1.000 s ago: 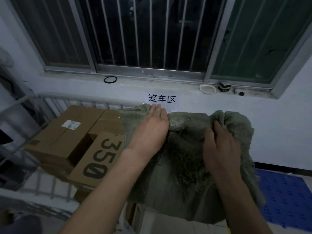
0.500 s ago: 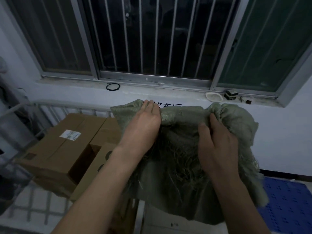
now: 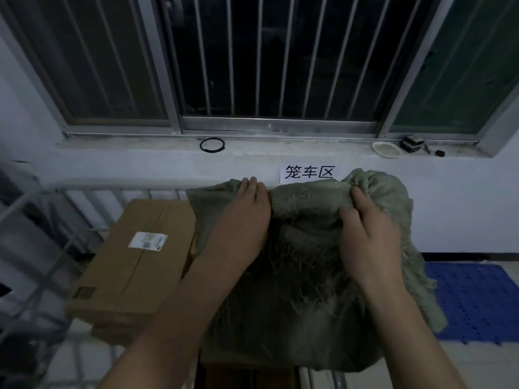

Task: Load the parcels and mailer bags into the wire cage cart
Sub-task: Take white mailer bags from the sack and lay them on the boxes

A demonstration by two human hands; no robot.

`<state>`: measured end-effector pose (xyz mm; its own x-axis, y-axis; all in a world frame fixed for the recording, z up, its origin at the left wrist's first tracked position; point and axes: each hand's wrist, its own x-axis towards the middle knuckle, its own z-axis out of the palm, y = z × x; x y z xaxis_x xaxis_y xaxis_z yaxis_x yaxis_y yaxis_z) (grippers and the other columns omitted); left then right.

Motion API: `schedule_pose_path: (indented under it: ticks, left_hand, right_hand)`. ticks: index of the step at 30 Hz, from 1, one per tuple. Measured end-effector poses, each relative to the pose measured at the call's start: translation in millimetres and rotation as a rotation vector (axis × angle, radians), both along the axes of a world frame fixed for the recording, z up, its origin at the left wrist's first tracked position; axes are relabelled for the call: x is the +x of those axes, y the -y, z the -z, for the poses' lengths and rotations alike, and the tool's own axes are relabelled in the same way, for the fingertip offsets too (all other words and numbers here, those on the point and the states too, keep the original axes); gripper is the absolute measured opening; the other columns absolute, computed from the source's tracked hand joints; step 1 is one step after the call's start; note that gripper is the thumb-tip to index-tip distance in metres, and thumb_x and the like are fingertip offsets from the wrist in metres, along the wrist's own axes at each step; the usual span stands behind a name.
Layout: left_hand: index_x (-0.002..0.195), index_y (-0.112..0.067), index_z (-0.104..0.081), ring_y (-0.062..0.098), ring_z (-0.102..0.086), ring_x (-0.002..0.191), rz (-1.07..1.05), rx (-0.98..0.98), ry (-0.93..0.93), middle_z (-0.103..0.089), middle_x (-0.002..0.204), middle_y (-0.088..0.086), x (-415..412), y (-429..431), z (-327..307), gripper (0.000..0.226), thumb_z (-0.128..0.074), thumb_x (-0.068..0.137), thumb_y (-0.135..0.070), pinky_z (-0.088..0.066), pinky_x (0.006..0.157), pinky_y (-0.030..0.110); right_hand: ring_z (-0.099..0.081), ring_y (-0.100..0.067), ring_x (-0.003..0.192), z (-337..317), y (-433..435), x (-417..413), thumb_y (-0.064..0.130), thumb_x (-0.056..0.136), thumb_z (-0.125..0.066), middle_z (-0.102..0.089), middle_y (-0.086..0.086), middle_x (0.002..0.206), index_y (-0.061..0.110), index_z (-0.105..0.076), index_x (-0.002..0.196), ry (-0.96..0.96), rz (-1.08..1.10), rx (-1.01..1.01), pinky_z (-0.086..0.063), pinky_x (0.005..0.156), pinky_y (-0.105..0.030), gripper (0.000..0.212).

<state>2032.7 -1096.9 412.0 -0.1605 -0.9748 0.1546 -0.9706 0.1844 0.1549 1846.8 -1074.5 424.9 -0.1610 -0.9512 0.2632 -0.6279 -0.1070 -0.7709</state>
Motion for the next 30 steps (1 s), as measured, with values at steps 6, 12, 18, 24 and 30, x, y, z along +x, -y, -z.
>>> schedule_pose_path:
  ticks: [6, 12, 18, 24, 30]
  left_hand:
    - [0.155, 0.001, 0.009, 0.028, 0.009, 0.153, 0.005, 0.111, -0.031, 0.010, 0.165, 0.018, 49, 4, 17, 0.078, -0.046, 0.099, 0.000, -0.006, 0.122, 0.032]
    - [0.156, 0.001, 0.004, 0.029, 0.008, 0.153, -0.013, 0.193, -0.018, 0.007, 0.165, 0.018, 80, 25, 41, 0.077, -0.048, 0.099, 0.000, -0.011, 0.121, 0.032]
    - [0.157, -0.002, -0.004, 0.024, 0.003, 0.154, -0.027, 0.229, -0.058, 0.001, 0.166, 0.015, 94, 78, 50, 0.078, -0.050, 0.096, 0.003, -0.010, 0.121, 0.031]
    - [0.157, 0.000, -0.008, 0.026, -0.005, 0.153, -0.050, 0.160, -0.073, -0.010, 0.165, 0.017, 110, 127, 57, 0.071, -0.046, 0.097, 0.001, -0.007, 0.121, 0.027]
    - [0.153, 0.003, -0.020, 0.028, -0.020, 0.150, -0.055, 0.128, -0.103, -0.023, 0.160, 0.019, 137, 189, 74, 0.065, -0.051, 0.096, -0.001, -0.018, 0.120, 0.031]
  right_hand:
    - [-0.039, -0.015, 0.140, 28, 13, 51, 0.051, 0.091, -0.027, -0.045, -0.002, 0.152, 0.012, -0.044, 0.150, 0.085, 0.018, 0.054, -0.021, 0.108, -0.017, 0.072]
    - [-0.054, -0.025, 0.128, 54, 36, 79, 0.062, 0.090, -0.025, -0.061, -0.013, 0.137, 0.013, -0.044, 0.149, 0.107, -0.004, 0.078, -0.040, 0.111, -0.041, 0.079]
    - [-0.062, -0.026, 0.112, 63, 87, 89, 0.063, 0.088, -0.027, -0.067, -0.013, 0.124, 0.014, -0.040, 0.151, 0.117, -0.020, 0.079, -0.040, 0.081, -0.021, 0.081]
    - [-0.044, -0.022, 0.139, 65, 145, 104, 0.051, 0.089, -0.035, -0.047, -0.008, 0.151, 0.012, -0.039, 0.152, 0.098, -0.069, 0.093, -0.034, 0.113, -0.030, 0.074]
    - [-0.056, -0.024, 0.125, 86, 203, 128, 0.059, 0.090, -0.036, -0.059, -0.012, 0.139, 0.020, -0.034, 0.155, 0.104, -0.066, 0.147, -0.043, 0.107, -0.036, 0.076]
